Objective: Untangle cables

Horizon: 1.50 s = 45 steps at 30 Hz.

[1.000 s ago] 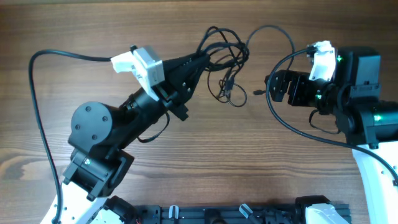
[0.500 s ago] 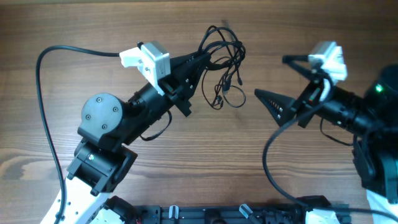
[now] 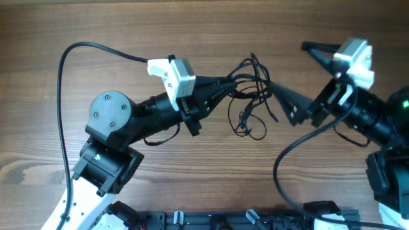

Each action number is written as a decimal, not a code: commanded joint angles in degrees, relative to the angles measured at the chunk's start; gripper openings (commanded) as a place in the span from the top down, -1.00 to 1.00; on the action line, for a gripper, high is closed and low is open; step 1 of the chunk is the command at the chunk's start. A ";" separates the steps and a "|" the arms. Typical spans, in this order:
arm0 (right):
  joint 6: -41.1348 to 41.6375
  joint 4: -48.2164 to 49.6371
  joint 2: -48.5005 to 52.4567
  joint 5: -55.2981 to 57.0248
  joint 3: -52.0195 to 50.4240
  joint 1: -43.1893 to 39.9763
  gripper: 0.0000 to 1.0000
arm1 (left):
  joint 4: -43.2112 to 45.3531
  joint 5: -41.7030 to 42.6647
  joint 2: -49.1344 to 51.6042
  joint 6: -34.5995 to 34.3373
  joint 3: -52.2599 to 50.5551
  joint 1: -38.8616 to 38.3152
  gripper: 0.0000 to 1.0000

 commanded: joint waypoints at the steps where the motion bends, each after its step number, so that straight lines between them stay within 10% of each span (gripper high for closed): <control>1: -12.81 -4.04 0.00 -12.09 0.37 -0.02 -0.95 | 0.85 1.55 0.00 1.46 0.44 0.15 0.92; 9: -14.93 -3.96 3.02 -21.57 0.37 -0.02 -0.82 | 4.92 6.67 1.95 1.44 0.44 -2.43 0.92; 10: -14.86 -3.87 3.74 -21.57 0.37 -0.02 -0.54 | 5.31 6.67 2.49 1.42 0.44 -2.97 0.92; 11: -14.75 -3.89 4.26 -21.62 0.37 -0.02 0.20 | 5.84 6.64 3.06 1.44 0.44 -3.50 0.92; 14: -14.36 -3.89 4.33 -21.73 0.37 -0.02 0.91 | 6.19 4.39 3.80 1.03 0.44 -3.48 0.92; 18: -7.50 -2.80 3.96 -13.86 0.37 -0.04 0.92 | 4.92 -5.01 3.87 -3.56 0.44 -3.48 0.91; 21: 9.66 -0.72 3.96 4.37 0.37 -0.04 0.91 | 1.53 -13.42 3.87 -9.16 0.44 -3.48 -0.99; 41: 27.36 11.72 3.98 -12.11 0.37 -0.02 0.91 | 4.37 -7.72 4.09 -14.73 0.44 -5.16 -1.00; 45: 30.12 14.91 3.98 -13.62 0.37 -0.02 0.91 | 5.86 -7.74 4.17 -17.84 0.44 -5.22 -0.63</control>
